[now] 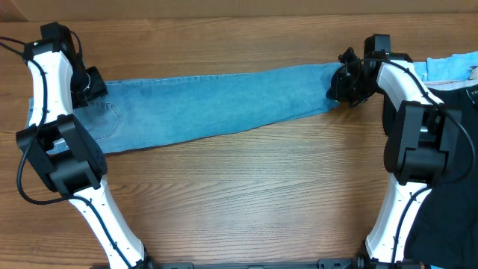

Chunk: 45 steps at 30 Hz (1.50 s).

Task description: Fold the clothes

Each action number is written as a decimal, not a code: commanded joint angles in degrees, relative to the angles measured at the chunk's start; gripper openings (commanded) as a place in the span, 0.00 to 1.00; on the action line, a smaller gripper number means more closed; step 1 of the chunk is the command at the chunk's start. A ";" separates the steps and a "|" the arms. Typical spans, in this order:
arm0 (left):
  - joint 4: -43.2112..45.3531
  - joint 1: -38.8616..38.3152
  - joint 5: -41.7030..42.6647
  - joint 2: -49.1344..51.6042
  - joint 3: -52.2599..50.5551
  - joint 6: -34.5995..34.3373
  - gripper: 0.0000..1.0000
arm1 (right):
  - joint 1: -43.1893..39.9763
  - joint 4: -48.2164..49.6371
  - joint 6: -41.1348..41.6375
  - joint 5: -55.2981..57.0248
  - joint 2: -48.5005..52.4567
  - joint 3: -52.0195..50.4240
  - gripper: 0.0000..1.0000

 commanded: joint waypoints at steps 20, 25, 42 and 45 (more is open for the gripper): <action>-24.76 -0.83 3.30 -0.42 25.22 -5.22 0.34 | -7.37 -28.46 1.90 4.98 -9.90 32.33 0.04; -26.75 -0.83 3.26 -0.42 25.20 -5.22 0.36 | 7.10 -33.18 5.44 5.49 -9.79 34.12 0.04; -27.36 -1.31 6.86 -0.42 25.20 -5.81 0.39 | 34.42 -10.80 14.82 9.25 -2.69 12.76 0.04; -27.36 -1.33 6.86 -0.42 25.20 -5.81 0.39 | 36.72 -6.29 14.84 9.25 -2.69 9.60 0.04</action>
